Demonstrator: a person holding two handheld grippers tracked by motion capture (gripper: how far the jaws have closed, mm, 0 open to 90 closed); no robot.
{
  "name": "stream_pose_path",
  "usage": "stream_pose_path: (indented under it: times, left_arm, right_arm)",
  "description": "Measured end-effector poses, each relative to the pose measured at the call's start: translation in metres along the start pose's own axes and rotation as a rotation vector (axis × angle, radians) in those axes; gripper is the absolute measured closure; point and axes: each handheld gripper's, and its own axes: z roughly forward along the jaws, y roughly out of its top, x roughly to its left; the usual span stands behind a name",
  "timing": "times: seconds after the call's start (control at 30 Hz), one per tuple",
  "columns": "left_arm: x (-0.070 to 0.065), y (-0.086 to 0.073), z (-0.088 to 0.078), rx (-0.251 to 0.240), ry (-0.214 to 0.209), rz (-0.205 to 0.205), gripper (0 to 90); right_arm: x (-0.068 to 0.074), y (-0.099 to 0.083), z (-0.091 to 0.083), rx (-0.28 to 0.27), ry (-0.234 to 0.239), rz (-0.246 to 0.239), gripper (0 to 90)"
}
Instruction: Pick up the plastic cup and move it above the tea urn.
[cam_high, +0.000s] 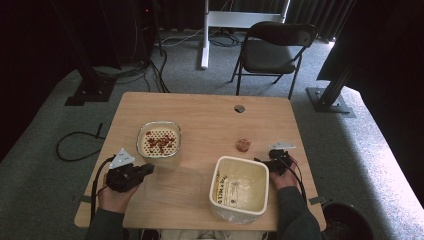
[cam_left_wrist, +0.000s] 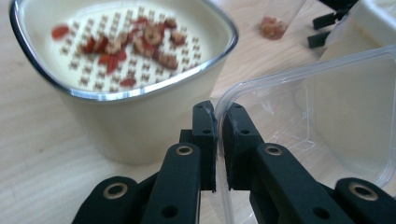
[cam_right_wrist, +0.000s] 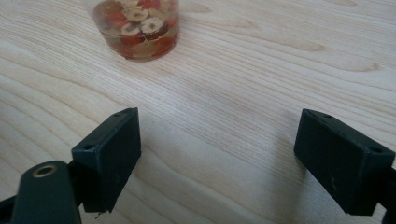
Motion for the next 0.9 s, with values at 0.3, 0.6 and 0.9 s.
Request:
stream_pose_path:
  times: [0.3,0.6,0.9]
  left_arm:
    - [-0.002,0.025,-0.019,-0.051,0.031,0.045,85.2]
    - [0.008,0.049,-0.031,-0.102,0.041,0.044,85.2]
    - [0.006,0.082,-0.031,-0.152,-0.015,0.041,85.2]
  right_arm:
    - [0.000,0.000,0.000,0.000,0.000,0.000,14.1]
    - [0.000,0.000,0.000,0.000,0.000,0.000,14.1]
    - [0.000,0.000,0.000,0.000,-0.002,0.002,14.6]
